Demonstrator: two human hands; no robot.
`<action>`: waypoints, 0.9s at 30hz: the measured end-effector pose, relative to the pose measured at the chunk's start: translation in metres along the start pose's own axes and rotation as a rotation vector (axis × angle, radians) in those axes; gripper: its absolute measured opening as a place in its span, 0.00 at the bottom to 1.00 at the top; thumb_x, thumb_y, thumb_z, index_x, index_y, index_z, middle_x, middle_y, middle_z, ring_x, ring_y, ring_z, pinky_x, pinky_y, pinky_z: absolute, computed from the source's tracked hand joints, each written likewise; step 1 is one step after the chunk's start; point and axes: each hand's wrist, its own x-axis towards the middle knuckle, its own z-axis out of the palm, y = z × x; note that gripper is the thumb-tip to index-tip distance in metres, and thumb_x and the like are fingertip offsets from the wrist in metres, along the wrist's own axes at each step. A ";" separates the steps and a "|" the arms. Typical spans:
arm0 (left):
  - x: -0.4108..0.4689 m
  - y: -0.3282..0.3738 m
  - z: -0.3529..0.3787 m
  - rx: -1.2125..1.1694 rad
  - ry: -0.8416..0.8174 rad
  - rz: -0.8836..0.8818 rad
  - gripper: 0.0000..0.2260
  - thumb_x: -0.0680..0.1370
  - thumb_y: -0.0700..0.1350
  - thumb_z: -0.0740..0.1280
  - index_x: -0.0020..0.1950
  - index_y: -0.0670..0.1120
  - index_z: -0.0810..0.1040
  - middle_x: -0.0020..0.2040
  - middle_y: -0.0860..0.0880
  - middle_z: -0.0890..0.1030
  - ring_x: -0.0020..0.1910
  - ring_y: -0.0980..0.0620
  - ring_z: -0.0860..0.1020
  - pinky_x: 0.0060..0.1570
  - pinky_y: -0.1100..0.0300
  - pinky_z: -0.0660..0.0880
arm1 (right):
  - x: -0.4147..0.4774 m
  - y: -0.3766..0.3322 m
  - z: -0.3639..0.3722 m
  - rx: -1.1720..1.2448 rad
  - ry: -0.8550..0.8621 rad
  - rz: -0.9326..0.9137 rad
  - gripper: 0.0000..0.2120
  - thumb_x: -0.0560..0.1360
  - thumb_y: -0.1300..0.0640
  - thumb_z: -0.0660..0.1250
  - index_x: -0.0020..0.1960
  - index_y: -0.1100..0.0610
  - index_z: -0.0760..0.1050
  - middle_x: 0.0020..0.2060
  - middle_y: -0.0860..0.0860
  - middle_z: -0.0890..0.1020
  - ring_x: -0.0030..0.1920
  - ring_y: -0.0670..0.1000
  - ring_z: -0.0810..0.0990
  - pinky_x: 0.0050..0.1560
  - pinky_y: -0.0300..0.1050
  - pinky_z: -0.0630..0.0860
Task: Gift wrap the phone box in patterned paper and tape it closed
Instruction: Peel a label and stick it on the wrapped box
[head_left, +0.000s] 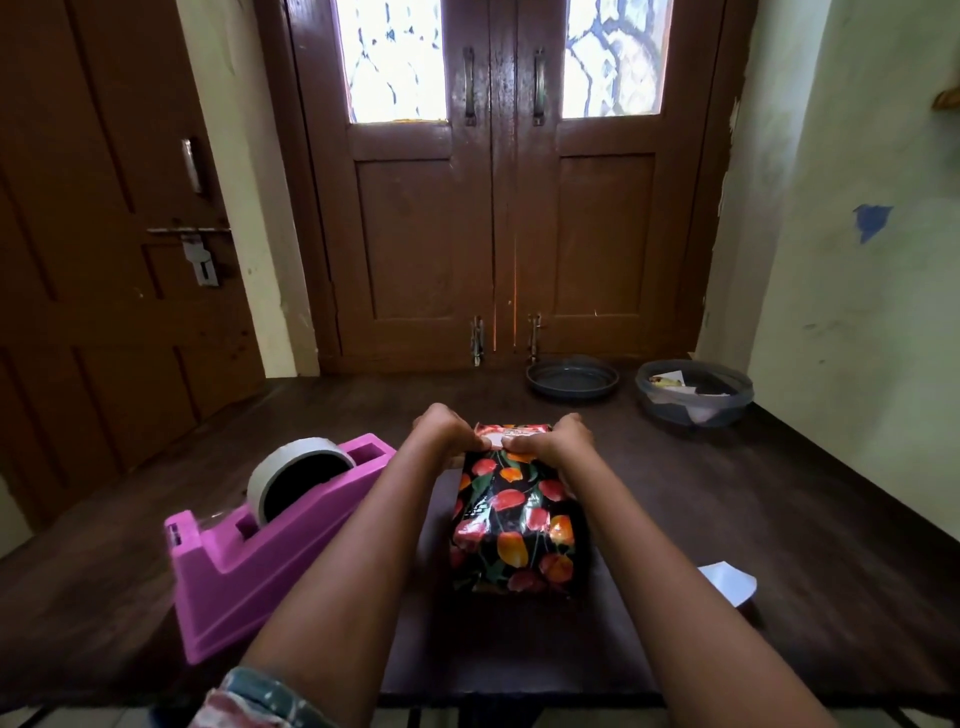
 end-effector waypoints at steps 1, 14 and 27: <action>0.000 0.000 0.000 0.001 0.004 0.001 0.20 0.69 0.42 0.75 0.59 0.39 0.77 0.57 0.43 0.78 0.55 0.46 0.77 0.55 0.54 0.77 | 0.001 0.002 -0.001 0.034 -0.013 0.001 0.42 0.63 0.49 0.78 0.69 0.62 0.62 0.65 0.59 0.70 0.64 0.58 0.72 0.59 0.51 0.74; 0.004 0.014 -0.007 0.070 -0.082 -0.011 0.11 0.75 0.43 0.70 0.52 0.38 0.75 0.46 0.43 0.79 0.42 0.50 0.78 0.42 0.58 0.78 | 0.001 0.010 -0.024 0.419 -0.083 0.076 0.14 0.78 0.61 0.60 0.58 0.69 0.74 0.37 0.57 0.78 0.36 0.51 0.76 0.33 0.40 0.74; 0.010 0.001 0.008 -0.300 -0.113 -0.148 0.10 0.76 0.46 0.68 0.41 0.41 0.71 0.35 0.46 0.73 0.31 0.53 0.73 0.20 0.64 0.70 | 0.014 0.005 -0.010 0.424 -0.089 0.091 0.08 0.72 0.58 0.71 0.43 0.61 0.73 0.43 0.55 0.78 0.34 0.50 0.75 0.29 0.42 0.72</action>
